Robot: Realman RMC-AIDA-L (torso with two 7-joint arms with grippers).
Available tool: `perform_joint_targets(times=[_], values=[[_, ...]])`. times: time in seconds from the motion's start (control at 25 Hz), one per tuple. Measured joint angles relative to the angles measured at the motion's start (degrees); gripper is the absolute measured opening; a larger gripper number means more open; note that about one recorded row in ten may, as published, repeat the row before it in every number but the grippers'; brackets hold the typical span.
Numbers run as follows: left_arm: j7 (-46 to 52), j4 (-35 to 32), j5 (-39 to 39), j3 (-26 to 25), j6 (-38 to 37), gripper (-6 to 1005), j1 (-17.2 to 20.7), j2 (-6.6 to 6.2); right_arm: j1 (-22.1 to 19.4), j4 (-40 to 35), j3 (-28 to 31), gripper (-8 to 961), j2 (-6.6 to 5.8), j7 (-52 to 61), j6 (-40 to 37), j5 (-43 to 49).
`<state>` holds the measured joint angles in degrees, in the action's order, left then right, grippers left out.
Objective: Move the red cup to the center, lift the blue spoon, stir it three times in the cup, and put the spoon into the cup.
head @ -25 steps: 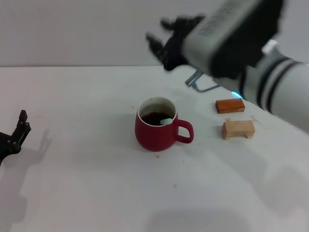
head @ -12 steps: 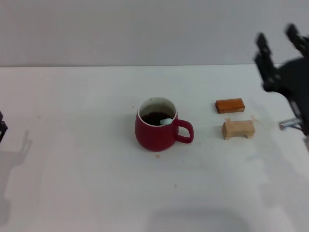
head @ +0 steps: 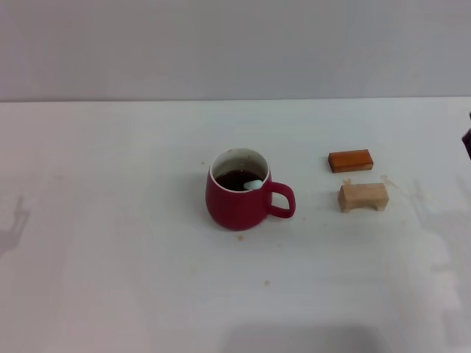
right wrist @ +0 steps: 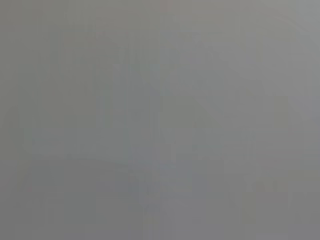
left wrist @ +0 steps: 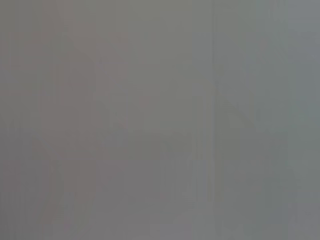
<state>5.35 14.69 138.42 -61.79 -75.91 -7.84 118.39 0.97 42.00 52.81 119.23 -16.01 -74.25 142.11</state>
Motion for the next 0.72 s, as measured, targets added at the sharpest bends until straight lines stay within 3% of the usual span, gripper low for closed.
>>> perform_joint_targets(times=[0.72], values=[[-0.94,-1.50,0.51,-0.59,-0.63,855,-0.49,0.00,0.32,-3.24,-1.10,745,0.13,0.02,-1.75,-6.45]])
